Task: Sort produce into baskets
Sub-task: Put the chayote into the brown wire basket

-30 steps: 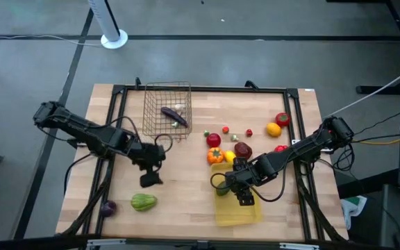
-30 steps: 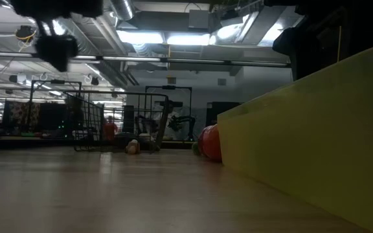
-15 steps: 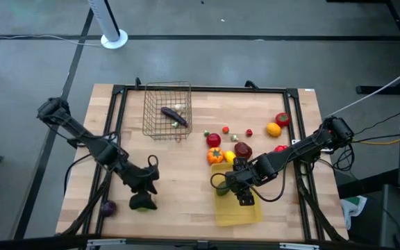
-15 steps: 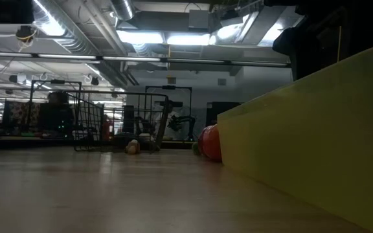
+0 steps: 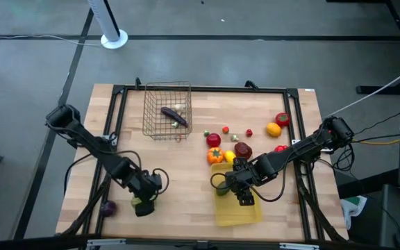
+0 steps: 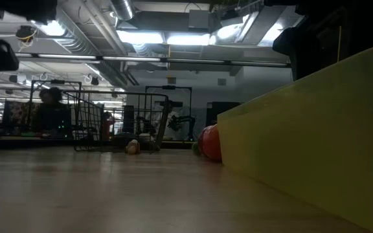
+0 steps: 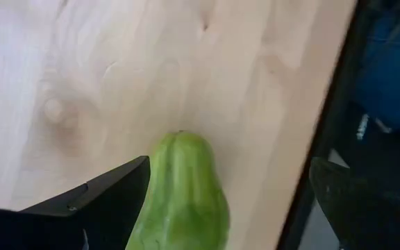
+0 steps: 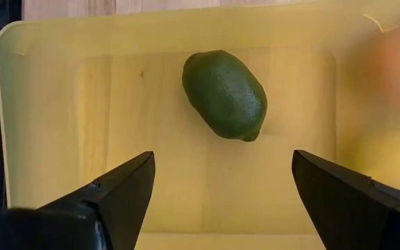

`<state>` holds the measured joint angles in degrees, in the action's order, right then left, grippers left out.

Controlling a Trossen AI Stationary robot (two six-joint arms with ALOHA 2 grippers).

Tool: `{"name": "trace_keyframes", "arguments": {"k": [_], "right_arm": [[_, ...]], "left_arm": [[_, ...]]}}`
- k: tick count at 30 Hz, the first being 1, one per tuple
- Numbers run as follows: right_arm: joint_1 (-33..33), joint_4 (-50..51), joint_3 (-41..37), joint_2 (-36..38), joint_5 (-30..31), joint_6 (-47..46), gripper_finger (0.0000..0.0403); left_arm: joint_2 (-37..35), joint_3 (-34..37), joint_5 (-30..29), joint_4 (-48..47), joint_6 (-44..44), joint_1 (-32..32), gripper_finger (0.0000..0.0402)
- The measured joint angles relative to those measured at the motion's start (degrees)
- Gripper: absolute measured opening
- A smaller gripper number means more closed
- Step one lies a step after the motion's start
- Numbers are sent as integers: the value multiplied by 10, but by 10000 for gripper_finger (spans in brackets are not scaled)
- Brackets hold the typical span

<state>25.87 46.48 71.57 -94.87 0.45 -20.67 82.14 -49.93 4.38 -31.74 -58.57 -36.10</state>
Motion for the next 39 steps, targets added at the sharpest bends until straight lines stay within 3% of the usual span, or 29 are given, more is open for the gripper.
{"name": "trace_keyframes", "arguments": {"k": [26, 39], "right_arm": [[0, -1, 0, 0, 0, 0, 335], [0, 0, 0, 0, 0, 0, 335]], "left_arm": [[128, -1, -11, -8, 11, -27, 382], [117, 1, 6, -3, 17, -14, 234]]}}
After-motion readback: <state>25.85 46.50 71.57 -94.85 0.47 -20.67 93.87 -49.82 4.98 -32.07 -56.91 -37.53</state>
